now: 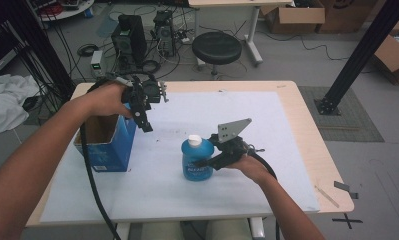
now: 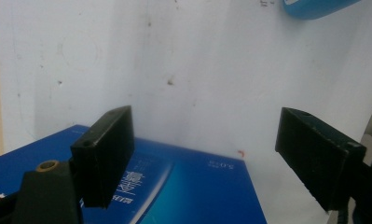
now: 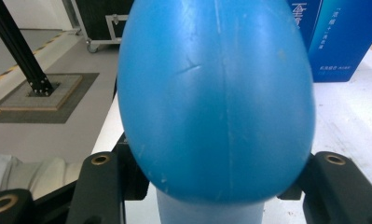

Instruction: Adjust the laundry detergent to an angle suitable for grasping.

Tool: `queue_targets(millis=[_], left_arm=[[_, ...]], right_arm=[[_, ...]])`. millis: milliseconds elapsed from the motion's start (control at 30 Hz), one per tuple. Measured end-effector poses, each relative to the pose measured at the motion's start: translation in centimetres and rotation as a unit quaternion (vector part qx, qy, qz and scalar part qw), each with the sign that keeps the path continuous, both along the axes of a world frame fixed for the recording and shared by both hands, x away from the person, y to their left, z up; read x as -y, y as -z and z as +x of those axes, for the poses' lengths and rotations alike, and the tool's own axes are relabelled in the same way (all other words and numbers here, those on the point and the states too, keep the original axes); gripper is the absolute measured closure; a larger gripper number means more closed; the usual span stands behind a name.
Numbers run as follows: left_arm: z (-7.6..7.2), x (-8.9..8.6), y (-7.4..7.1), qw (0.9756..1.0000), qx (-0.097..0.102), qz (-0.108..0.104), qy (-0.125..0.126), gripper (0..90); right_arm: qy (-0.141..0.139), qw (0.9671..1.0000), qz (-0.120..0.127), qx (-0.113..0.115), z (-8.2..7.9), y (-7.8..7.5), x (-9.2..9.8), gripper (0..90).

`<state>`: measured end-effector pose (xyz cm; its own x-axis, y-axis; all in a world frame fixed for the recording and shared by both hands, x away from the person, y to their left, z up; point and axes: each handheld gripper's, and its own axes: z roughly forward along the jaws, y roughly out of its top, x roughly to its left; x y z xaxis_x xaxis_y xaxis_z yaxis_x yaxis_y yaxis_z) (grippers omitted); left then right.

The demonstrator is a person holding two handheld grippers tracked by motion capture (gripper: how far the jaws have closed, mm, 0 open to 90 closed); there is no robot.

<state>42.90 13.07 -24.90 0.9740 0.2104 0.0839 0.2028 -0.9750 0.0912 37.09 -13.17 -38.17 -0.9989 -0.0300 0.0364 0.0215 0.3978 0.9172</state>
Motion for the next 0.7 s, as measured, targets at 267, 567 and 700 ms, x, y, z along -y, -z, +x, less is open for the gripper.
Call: queue_targets(millis=[267,567,700], left_arm=[[0.07,0.0,0.11,1.0,0.0,0.0,-0.002,20.4],[0.07,-0.01,0.29,1.0,-0.002,-0.001,-0.001,20.4],[0.08,-0.04,0.34,1.0,-0.002,-0.001,-0.002,20.4]], right_arm=[[-0.005,1.0,-0.007,-0.005,-0.22,0.51,-0.17,43.2],[-0.003,1.0,-0.004,-0.003,-0.2,0.71,-0.19,43.2],[0.002,0.9999,0.003,-0.01,-0.22,0.95,0.17,43.0]])
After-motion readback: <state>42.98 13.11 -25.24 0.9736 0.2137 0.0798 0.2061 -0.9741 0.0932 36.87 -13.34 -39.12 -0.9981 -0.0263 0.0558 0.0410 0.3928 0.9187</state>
